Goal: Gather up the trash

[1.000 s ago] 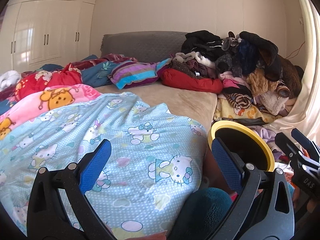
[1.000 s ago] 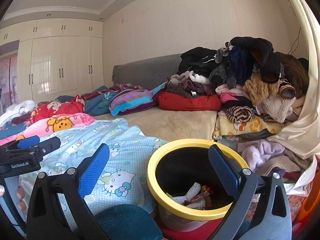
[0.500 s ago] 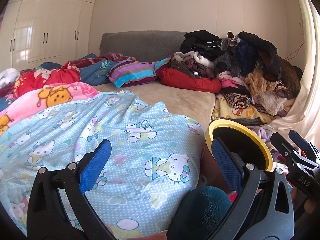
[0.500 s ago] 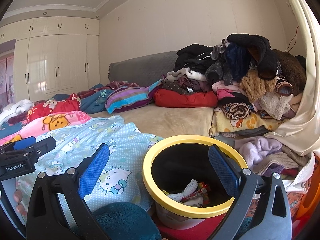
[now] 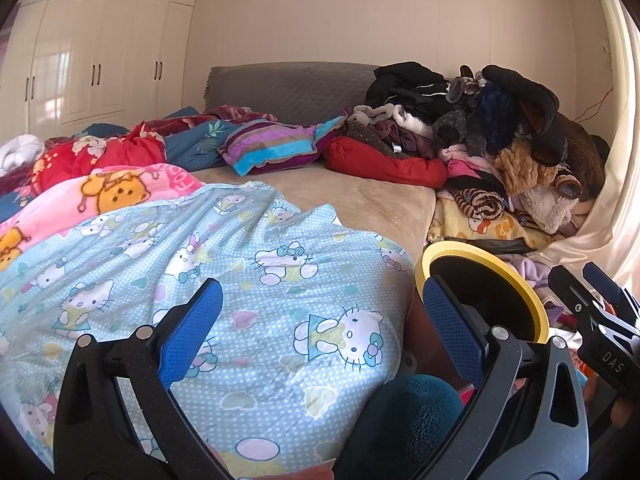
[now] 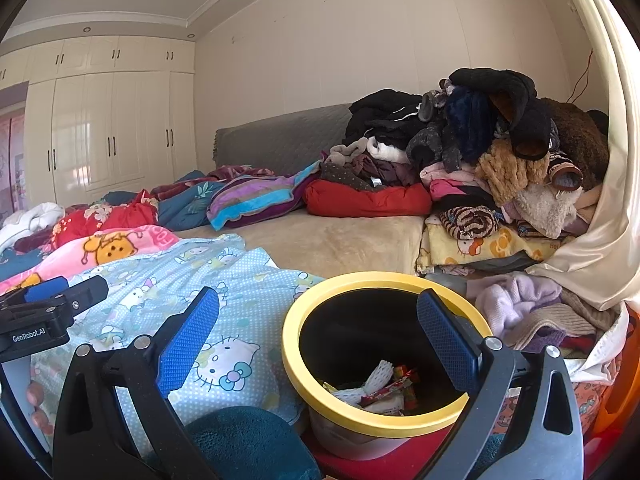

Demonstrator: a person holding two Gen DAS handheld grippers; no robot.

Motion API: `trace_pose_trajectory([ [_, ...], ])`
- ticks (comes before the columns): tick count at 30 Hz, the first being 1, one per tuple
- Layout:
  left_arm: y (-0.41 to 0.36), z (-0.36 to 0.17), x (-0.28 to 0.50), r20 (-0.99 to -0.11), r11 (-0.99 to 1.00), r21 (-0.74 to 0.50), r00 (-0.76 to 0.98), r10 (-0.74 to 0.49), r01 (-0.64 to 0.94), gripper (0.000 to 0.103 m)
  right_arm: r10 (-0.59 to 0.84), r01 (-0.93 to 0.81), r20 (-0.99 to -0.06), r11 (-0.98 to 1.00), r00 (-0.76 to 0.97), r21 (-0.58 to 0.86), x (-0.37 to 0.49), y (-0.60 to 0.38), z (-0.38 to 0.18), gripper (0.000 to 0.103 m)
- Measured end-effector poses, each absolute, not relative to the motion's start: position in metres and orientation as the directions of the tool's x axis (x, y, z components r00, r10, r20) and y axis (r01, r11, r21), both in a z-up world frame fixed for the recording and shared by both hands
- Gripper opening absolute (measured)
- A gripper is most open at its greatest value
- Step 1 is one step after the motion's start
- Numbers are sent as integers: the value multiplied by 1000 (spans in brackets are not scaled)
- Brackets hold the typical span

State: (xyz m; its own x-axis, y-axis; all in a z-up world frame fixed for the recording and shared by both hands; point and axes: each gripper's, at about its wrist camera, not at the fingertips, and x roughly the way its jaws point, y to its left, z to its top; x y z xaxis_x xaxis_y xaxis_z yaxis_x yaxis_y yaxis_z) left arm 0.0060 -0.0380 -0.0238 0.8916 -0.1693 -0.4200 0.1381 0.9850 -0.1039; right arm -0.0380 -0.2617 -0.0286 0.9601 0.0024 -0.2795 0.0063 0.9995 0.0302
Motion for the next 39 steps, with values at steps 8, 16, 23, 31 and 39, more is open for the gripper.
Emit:
trace_pose_trajectory([
  [8,-37,-23,7,-420,984,-105,891,-172,141,92,-1,9,-277,1000,961,29,-39,-264,-29,97],
  [16,-37,-24,7,-421,984,-105,891,-173,141,92,2,6,-277,1000,961,31,-40,-265,-29,97],
  [23,-37,-24,7,-421,984,-105,890,-172,141,92,1,8,-277,999,961,31,-39,-265,-28,97],
  [31,-37,-23,7,-421,985,-104,891,-172,140,92,1,8,-279,999,960,33,-39,-266,-28,97],
  [39,-34,-22,8,-428,987,-97,890,-155,125,92,2,7,-278,999,961,31,-39,-266,-28,97],
])
